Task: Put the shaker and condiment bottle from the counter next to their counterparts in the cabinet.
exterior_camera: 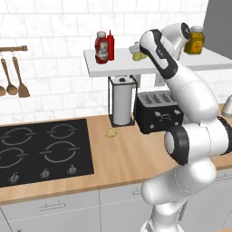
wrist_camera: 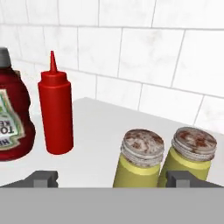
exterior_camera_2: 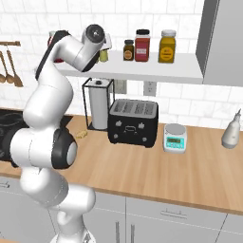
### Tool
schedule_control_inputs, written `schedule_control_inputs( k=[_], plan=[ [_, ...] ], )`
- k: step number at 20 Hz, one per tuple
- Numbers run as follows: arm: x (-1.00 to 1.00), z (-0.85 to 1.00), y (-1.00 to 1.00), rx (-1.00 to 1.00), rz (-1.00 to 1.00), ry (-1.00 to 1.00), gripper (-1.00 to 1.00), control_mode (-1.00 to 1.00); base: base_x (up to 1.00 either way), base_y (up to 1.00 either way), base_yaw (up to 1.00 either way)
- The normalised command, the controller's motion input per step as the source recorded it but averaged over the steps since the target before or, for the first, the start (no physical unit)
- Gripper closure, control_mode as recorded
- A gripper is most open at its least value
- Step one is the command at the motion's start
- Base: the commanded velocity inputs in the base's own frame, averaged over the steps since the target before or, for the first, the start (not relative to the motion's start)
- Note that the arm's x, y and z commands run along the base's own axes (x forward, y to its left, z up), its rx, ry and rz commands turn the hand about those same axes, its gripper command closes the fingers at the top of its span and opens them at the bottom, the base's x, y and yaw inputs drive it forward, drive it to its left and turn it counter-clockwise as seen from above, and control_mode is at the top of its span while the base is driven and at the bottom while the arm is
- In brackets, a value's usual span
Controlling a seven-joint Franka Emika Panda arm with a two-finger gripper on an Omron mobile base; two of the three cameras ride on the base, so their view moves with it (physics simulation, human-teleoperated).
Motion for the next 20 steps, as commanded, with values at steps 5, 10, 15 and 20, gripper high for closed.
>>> schedule_control_inputs(
  k=[5,10,15,20],
  plan=[
    [-0.47,0.22,0.00,0.00,-0.01,-0.13,-1.00,-1.00,0.00,0.00,0.00],
    [-0.62,0.09,-0.11,0.00,-0.01,-0.11,-1.00,-1.00,0.00,0.00,0.00],
    [-1.00,-0.58,-0.29,0.00,-0.07,-0.01,-1.00,-1.00,0.00,0.00,0.00],
    [-1.00,-0.95,-0.31,0.00,-0.04,0.00,-1.00,-1.00,0.00,0.00,0.00]
  ],
)
